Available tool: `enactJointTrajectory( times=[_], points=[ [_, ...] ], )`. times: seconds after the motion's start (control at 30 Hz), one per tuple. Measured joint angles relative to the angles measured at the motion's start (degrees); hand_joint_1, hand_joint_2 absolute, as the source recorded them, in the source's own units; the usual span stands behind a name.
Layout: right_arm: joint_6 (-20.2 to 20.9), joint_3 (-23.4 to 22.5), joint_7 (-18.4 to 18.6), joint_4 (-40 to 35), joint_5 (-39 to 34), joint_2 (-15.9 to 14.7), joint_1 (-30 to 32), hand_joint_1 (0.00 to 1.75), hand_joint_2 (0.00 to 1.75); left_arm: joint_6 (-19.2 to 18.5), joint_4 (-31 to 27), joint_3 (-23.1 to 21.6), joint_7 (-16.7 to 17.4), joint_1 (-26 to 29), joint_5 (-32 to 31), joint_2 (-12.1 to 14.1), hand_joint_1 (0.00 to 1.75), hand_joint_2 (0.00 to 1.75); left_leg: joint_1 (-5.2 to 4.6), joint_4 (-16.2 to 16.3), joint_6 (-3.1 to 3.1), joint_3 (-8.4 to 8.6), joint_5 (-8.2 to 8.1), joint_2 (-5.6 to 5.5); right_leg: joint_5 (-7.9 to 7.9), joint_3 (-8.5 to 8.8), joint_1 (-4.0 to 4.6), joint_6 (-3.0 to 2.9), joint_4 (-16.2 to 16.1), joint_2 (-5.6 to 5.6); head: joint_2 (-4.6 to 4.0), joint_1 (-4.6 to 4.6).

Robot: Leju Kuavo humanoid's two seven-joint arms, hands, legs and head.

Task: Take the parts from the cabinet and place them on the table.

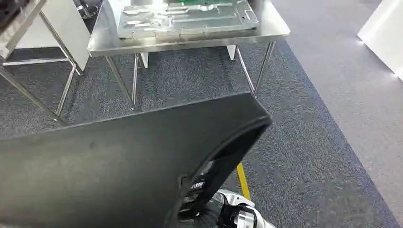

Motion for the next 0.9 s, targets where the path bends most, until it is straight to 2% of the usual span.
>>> enactJointTrajectory(
  times=[0.07,0.1,0.13,0.17,0.2,0.23,0.27,0.3,0.33,0.4,0.43,0.47,0.5,0.53,0.6,0.63,0.67,0.7,0.77,0.8,0.83,0.87,0.9],
  points=[
    [0.2,0.0,0.0,0.0,-0.1,0.0,0.0,1.64,1.75,0.1,0.0,0.0,0.0,0.0,0.1,0.0,0.0,0.0,0.23,9.6,-0.47,-5.81,-3.54,0.02,-0.85,0.85,0.09,-0.19,0.0,-0.1,0.0,0.03],
    [0.4,0.0,0.0,0.1,-0.1,0.0,0.0,1.64,1.75,0.1,0.0,0.0,0.0,0.2,0.1,0.0,0.0,0.0,0.25,13.3,-0.62,-8.4,-4.14,0.02,-1.28,1.27,0.1,-0.21,0.0,-0.07,0.0,0.03],
    [0.4,0.0,0.0,0.2,-0.2,0.0,0.0,1.64,1.75,0.1,0.0,0.0,0.0,0.3,0.1,0.0,0.0,0.0,0.25,14.5,-0.69,-9.98,-3.23,0.02,-1.72,1.85,0.09,-0.19,0.0,0.0,0.0,0.03],
    [0.5,0.0,0.0,0.2,-0.4,0.0,0.0,1.64,1.75,0.2,0.0,0.0,0.0,0.4,0.1,0.0,0.0,0.0,0.25,12.5,-0.68,-9.99,-0.66,0.03,-2.25,2.6,0.08,-0.11,0.0,0.06,0.0,0.0],
    [0.6,0.0,0.0,0.2,-0.6,0.0,0.0,1.64,1.75,0.2,0.0,0.0,0.0,0.4,0.1,0.2,0.0,0.0,0.25,8.3,-0.6,-8.7,2.87,0.04,-2.86,3.5,0.07,-0.01,0.0,0.08,0.0,0.03],
    [0.7,0.0,0.0,0.2,-0.7,0.0,-0.1,1.64,1.75,0.2,0.0,0.0,-0.1,0.4,0.1,0.2,0.0,0.0,0.25,2.6,-0.36,-6.65,6.56,0.08,-3.53,4.47,0.08,0.16,0.0,0.06,0.0,0.03],
    [0.8,0.0,0.0,0.2,-0.8,0.0,-0.2,1.64,1.75,0.3,0.0,0.0,-0.1,0.4,0.1,0.3,0.0,0.0,0.2,-2.1,0.0,-5.14,8.87,0.23,-4.15,5.19,0.08,0.39,0.0,0.02,0.0,0.05],
    [0.8,0.0,0.0,0.2,-0.8,0.0,-0.3,1.64,1.75,0.3,0.0,0.0,-0.1,0.4,0.1,0.3,0.0,0.0,-0.38,-2.6,0.25,-4.2,7.3,0.29,-4.65,5.29,0.48,0.89,0.0,0.03,0.0,0.07],
    [0.8,0.0,0.0,0.2,-0.8,0.0,-0.4,1.64,1.75,0.3,0.0,0.0,-0.1,0.2,0.1,0.3,0.0,0.0,-0.38,-3.1,0.83,-3.82,6.96,0.2,-4.86,5.3,0.34,1.21,-0.1,0.12,0.0,0.03],
    [0.8,0.0,0.0,0.2,-0.9,0.0,-0.6,1.64,1.75,0.3,0.0,0.0,-0.1,0.2,0.1,0.3,0.0,0.0,-0.38,-3.6,1.6,-3.62,6.52,0.11,-4.46,5.9,0.31,1.91,0.2,0.05,0.0,0.11],
    [0.9,0.0,0.0,0.2,-0.9,0.0,-0.8,1.64,1.75,0.4,0.0,0.0,-0.1,0.2,0.1,0.3,0.0,0.0,-0.24,-3.8,2.08,-3.01,6.39,-0.1,-4.53,6.0,0.32,2.13,0.5,0.02,0.0,0.14],
    [0.9,0.0,0.0,0.2,-0.9,0.0,-0.9,1.64,1.75,0.4,0.0,0.0,-0.1,0.3,0.1,0.3,0.0,0.0,-0.06,-4.3,2.39,-2.33,6.27,-0.05,-4.88,5.49,0.07,2.41,2.2,0.06,0.0,0.2],
    [0.9,0.0,0.0,0.2,-1.0,0.0,-1.1,1.64,1.75,0.4,0.0,0.0,-0.1,0.3,0.1,0.3,0.0,0.0,-0.03,-4.4,2.68,-1.93,6.08,-0.05,-5.65,3.76,0.13,2.49,5.0,0.07,0.0,0.22],
    [1.0,0.0,0.0,0.2,-1.0,0.0,-1.2,1.64,1.75,0.4,0.0,0.0,-0.1,0.2,0.1,0.3,0.0,0.0,-0.01,-4.4,2.93,-1.76,5.77,-0.05,-7.19,0.97,0.02,2.64,9.2,0.08,0.0,0.27],
    [1.0,0.0,0.0,0.3,-1.0,0.0,-1.1,1.64,1.75,0.4,0.0,0.0,-0.1,0.3,0.1,0.3,0.0,0.0,-0.02,-4.4,2.9,-1.21,5.06,-0.07,-10.39,-4.72,-0.24,3.21,16.6,0.07,0.0,0.31],
    [1.0,0.0,0.0,0.3,-1.0,0.0,-1.1,1.64,1.75,0.4,0.0,0.0,-0.1,0.3,0.1,0.3,0.0,0.0,-0.02,-4.4,2.8,-0.78,4.66,-0.11,-10.41,-6.43,-0.35,3.29,17.8,0.04,0.0,0.27],
    [1.0,0.0,0.0,0.4,-1.0,0.0,-1.1,1.64,1.75,0.4,0.0,0.0,-0.1,0.3,0.1,0.3,0.0,0.0,0.0,-4.4,2.71,-0.2,4.25,-0.15,-8.99,-6.82,-0.46,3.37,16.7,0.03,0.0,0.31],
    [1.0,0.0,0.0,0.4,-1.0,0.0,-1.2,1.64,1.75,0.4,0.0,0.0,-0.1,0.3,0.1,0.3,0.0,0.0,0.03,-4.4,2.53,0.46,3.76,-0.2,-6.39,-6.18,-0.49,3.34,13.6,0.03,0.0,0.29],
    [1.0,0.0,0.0,0.3,-1.0,0.0,-1.2,1.64,1.75,0.3,0.0,0.0,-0.1,0.3,0.1,0.3,0.0,0.0,0.07,-4.4,2.04,2.05,2.62,-0.25,0.83,-2.99,-0.45,2.73,3.7,0.01,0.0,0.31],
    [1.0,0.0,0.0,0.4,-1.0,0.0,-1.2,1.64,1.75,0.3,0.0,0.1,-0.1,0.4,0.1,0.3,0.0,0.0,0.02,-4.3,1.66,2.25,2.16,-0.23,1.22,-3.0,-0.2,2.47,2.4,0.01,-0.02,0.22],
    [1.0,0.0,0.0,0.5,-1.0,0.0,-1.3,1.64,1.75,0.3,0.0,0.0,-0.1,0.1,0.1,0.3,0.0,0.0,-0.02,-4.4,1.29,2.08,1.95,-0.31,-0.74,-3.16,0.22,2.04,2.1,-0.07,0.0,0.31],
    [1.0,0.0,0.0,0.5,-1.0,0.0,-1.2,1.64,1.75,0.3,0.0,0.0,-0.1,0.2,0.1,0.3,0.0,0.0,-0.01,-4.7,0.8,2.0,1.57,-0.2,0.42,-2.97,0.21,1.6,1.8,-0.02,0.0,0.33],
    [1.0,0.0,0.0,0.5,-1.0,0.0,-1.3,1.64,1.75,0.3,0.0,0.1,-0.1,0.3,0.1,0.3,0.0,0.0,-0.09,-4.1,0.36,2.75,1.87,-0.12,0.5,-2.81,0.1,1.27,1.6,0.15,0.0,0.27]
  ],
)
